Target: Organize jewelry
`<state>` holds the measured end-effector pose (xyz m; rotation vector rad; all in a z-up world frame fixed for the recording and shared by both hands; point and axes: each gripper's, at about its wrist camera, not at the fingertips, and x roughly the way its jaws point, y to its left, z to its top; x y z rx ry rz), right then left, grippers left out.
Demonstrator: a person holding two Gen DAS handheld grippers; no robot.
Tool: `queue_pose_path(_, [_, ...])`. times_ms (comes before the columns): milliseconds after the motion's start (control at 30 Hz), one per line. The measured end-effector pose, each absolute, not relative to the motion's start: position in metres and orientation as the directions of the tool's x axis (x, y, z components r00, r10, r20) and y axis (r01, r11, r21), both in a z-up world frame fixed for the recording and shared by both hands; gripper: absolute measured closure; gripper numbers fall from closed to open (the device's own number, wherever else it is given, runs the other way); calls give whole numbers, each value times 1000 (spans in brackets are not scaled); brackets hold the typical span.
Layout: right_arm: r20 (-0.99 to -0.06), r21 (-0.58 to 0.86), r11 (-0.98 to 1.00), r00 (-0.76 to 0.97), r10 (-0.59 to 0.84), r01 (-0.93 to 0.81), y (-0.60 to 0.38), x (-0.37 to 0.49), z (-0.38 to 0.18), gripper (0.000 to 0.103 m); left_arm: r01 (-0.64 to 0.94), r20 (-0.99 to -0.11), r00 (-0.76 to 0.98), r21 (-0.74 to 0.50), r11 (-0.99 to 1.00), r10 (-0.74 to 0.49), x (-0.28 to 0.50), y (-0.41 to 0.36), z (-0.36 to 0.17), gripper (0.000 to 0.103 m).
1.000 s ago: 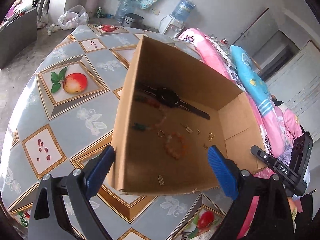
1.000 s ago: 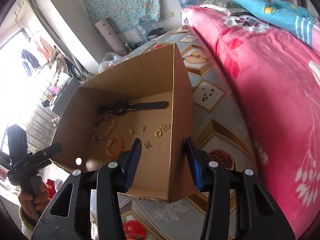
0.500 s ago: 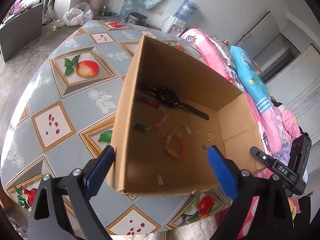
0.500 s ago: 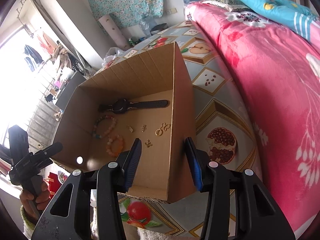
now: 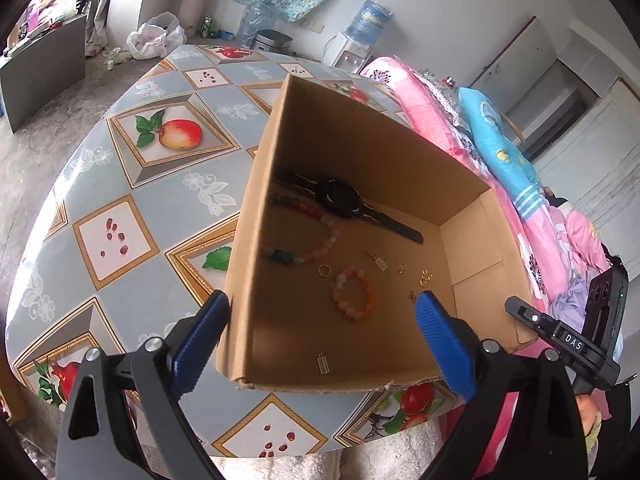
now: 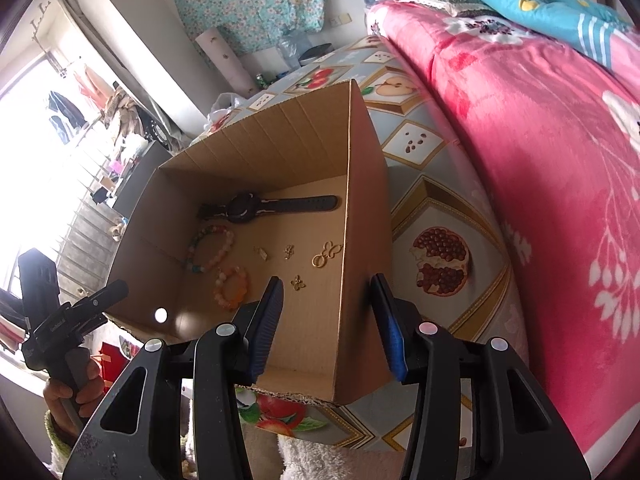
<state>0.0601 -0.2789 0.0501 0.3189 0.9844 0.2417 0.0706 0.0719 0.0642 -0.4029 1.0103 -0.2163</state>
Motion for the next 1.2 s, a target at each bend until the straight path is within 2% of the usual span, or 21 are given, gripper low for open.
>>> queue_pose_path(133, [-762,382,922,546,348,-54,-282,54,52,56,-8,-777,525,-414,910,-348,69,74,67,11])
queue_pose_path(333, [-723,312,949,636,270,-48,-286,33,73,47,-18,-725,644,-334,942,-245,43,77,94,10])
queue_pose_path(533, [-622,267,950,724,299,-163,-268,4,104,37,19,-654,732,-263,964,-193,12,69,127,6])
queue_pose_path(667, [-592,258,934,724,354,-246,-249,-9,113,32,47,-634,749,-238,970,-192,-5,58,139,6])
queue_pose_path(867, [-617,248,914,675,405,-321,-223,-25,105,25,35,-638,753,-207,978,-162,-25,44,141,6])
queue_pose_path(1100, [-676,223,916,624,392,-334,-205,-39,82,21,-67,-674,739,-74,995,0,-37,27,129,6])
queue_pose_path(1200, [-690,212,924,620,373,-319,-203,-41,76,19,-73,-677,736,-43,996,25,-39,23,123,6])
